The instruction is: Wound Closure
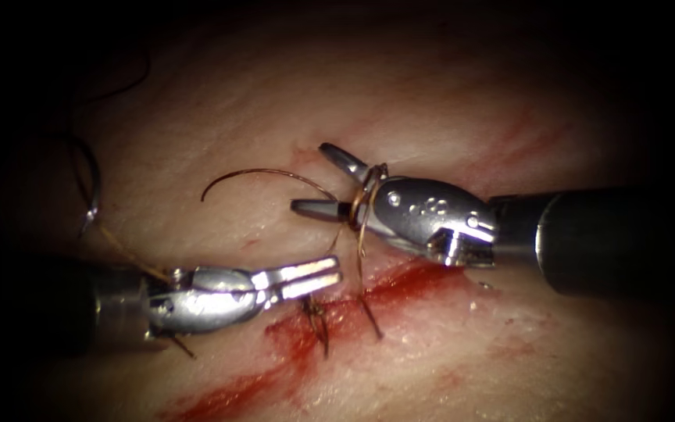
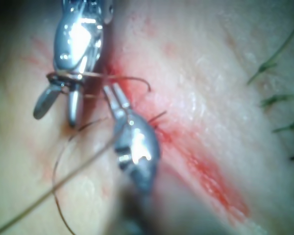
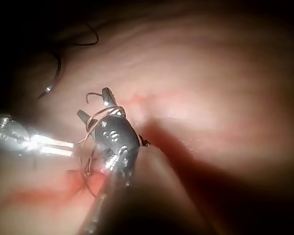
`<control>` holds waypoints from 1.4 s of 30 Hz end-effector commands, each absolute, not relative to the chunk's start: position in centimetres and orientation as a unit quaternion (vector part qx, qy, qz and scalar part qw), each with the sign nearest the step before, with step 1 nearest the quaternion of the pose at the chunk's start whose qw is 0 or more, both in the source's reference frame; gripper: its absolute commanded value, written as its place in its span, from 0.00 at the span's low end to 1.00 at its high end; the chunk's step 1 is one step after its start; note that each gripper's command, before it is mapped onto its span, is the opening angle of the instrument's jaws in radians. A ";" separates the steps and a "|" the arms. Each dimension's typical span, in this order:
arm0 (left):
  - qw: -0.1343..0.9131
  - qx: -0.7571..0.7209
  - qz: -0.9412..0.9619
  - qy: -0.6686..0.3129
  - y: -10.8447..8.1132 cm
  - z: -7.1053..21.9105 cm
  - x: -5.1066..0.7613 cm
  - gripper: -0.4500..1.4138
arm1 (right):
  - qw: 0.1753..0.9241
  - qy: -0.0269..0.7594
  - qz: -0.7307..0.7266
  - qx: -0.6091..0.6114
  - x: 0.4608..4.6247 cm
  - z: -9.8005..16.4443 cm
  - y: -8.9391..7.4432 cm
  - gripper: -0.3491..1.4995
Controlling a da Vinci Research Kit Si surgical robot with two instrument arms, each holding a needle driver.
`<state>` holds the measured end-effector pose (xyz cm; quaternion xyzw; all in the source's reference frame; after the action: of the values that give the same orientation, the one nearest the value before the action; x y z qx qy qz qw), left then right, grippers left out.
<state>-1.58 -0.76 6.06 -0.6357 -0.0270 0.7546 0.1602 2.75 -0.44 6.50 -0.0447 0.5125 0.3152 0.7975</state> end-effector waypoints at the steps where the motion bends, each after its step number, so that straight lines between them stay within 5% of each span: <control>1: 0.159 -0.636 0.755 -0.029 -0.8 6.1 -1.62 0.00 | 0.800 0.509 0.315 -0.044 2.79 6.6 -0.4 0.67; 22: 0.157 -0.635 0.755 -0.035 -0.8 6.1 -1.38 0.00 | 0.870 0.397 0.292 0.020 3.49 7.3 -0.3 0.64; 42: 0.160 -0.632 0.757 -0.038 -0.9 6.1 -1.36 0.00 | 0.930 0.291 0.213 0.072 3.61 7.6 -0.4 0.54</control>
<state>-1.31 -0.83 6.08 -0.6323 -0.0364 0.7574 0.1590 3.55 -0.38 7.58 0.0700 0.2883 0.2131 0.9309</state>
